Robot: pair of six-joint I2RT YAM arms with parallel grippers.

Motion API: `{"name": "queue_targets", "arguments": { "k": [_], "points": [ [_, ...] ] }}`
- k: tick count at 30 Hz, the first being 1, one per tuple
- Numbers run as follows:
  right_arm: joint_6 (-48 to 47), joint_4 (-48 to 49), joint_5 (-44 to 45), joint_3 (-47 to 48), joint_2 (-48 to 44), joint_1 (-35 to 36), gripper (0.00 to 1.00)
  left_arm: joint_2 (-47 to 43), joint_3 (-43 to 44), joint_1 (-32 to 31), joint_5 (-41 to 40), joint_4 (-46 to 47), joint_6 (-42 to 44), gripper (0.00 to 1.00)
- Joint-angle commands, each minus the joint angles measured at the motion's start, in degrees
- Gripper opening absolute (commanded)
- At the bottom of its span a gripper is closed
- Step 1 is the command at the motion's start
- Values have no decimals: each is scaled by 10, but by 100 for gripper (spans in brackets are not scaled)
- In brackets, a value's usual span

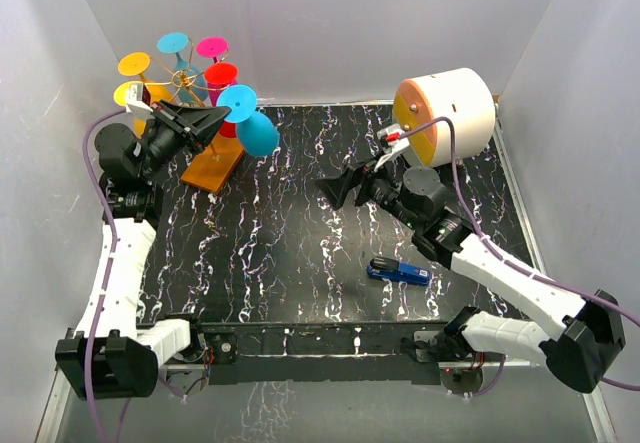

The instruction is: Take the wine glass off the wine glass rack

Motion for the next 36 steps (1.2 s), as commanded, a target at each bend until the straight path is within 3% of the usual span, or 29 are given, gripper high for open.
{"name": "queue_targets", "arguments": {
  "k": [1,7,12,16,26,36],
  "points": [
    [122,75,-52,62,19,-2,98,-44,-9,-23,-15,150,-132,0],
    [319,233,-115,83,87,-2,98,-78,25,-26,-45,127,-150,0],
    [419,360,-154,121,157,-2,98,-89,-2,-26,-44,171,-202,0],
    [464,437,-155,149,206,-2,98,-110,-13,-26,-47,153,-205,0],
    [464,437,-155,194,316,7,98,-144,-34,-26,-41,142,-214,0],
    [464,437,-155,193,299,10,98,-149,-61,-26,-37,161,-226,0]
  ]
}}
